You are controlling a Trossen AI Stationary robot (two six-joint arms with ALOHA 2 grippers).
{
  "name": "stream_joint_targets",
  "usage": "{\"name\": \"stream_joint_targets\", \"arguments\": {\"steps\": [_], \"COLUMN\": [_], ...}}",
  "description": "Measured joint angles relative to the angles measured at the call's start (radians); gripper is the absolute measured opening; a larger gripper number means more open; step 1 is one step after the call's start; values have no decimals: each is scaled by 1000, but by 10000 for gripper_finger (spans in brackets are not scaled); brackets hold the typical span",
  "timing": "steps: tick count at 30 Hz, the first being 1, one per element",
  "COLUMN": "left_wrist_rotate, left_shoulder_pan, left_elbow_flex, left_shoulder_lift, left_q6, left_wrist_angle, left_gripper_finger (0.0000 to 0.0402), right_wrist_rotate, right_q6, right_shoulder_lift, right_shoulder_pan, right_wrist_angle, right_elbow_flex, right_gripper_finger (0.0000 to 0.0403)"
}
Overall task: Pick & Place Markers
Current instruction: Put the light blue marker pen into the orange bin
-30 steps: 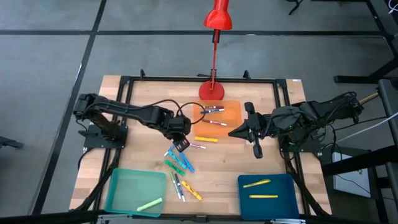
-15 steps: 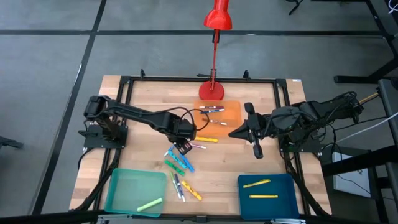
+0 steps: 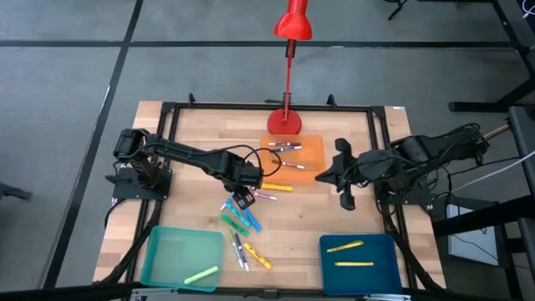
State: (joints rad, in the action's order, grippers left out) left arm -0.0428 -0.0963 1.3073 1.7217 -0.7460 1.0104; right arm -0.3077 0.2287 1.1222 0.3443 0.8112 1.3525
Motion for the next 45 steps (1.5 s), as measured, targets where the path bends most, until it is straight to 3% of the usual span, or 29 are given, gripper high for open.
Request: {"name": "stream_joint_targets", "arguments": {"steps": [17, 25, 30, 45], "left_wrist_rotate": [0, -13, 8, 31], "left_shoulder_pan": [16, 25, 27, 53], "left_elbow_flex": [-41, -41, -41, -41], "left_shoulder_lift": [0, 1, 37, 164], "left_q6": [-17, -40, -54, 15], "left_wrist_angle": [-24, -22, -19, -16], "left_gripper_finger": [181, 237, 259, 259], "right_wrist_rotate": [-14, -14, -14, -14], "right_q6": [-1, -1, -1, 25], "right_shoulder_lift": [-140, -144, -143, -143], "right_shoulder_pan": [0, 0, 0, 0], "right_wrist_angle": [169, 169, 167, 166], "right_elbow_flex": [0, 0, 0, 0], "right_gripper_finger": [15, 6, 9, 8]}}
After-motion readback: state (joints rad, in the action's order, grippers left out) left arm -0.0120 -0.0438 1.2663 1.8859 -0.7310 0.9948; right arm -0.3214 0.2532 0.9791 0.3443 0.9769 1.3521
